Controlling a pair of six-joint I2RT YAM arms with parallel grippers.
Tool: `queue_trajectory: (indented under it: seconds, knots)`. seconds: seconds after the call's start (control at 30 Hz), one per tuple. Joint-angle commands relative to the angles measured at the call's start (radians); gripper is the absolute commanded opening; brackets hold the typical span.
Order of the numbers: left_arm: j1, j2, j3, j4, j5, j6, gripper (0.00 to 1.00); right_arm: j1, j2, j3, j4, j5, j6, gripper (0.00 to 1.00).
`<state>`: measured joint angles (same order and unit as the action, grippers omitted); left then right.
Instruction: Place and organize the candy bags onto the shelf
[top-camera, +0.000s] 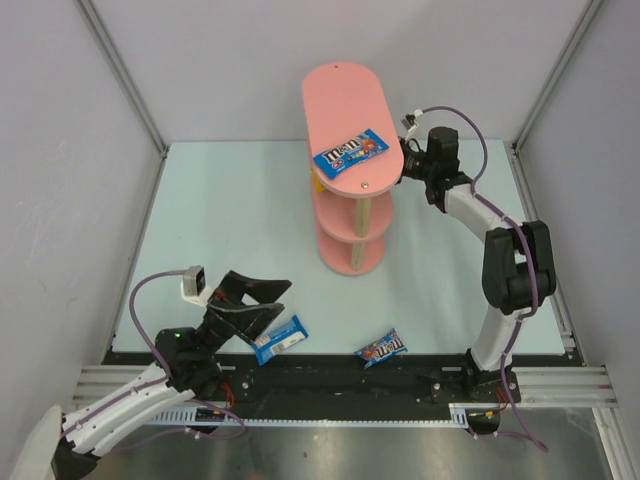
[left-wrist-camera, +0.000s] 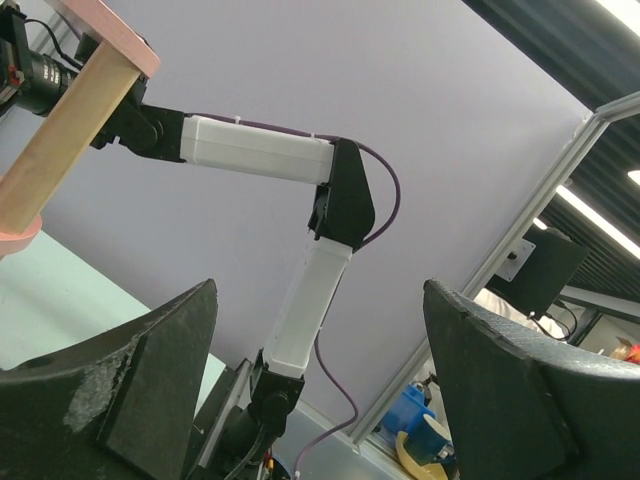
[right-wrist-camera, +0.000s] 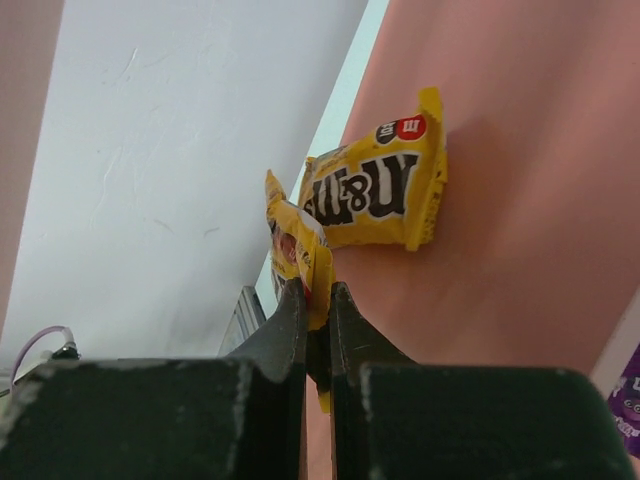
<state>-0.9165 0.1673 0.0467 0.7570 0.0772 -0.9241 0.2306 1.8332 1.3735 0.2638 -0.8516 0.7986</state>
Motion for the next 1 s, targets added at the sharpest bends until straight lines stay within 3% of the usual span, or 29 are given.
queue_trajectory:
  seconds: [0.0, 0.97]
  knots:
    - [0.008, -0.04, -0.099, -0.034, -0.022, 0.011, 0.88, -0.002, 0.024, 0.059, 0.017, 0.023, -0.022, 0.0]
    - [0.01, -0.091, -0.116, -0.081, -0.034, 0.011, 0.88, -0.056, 0.132, 0.191, 0.018, -0.009, -0.021, 0.0]
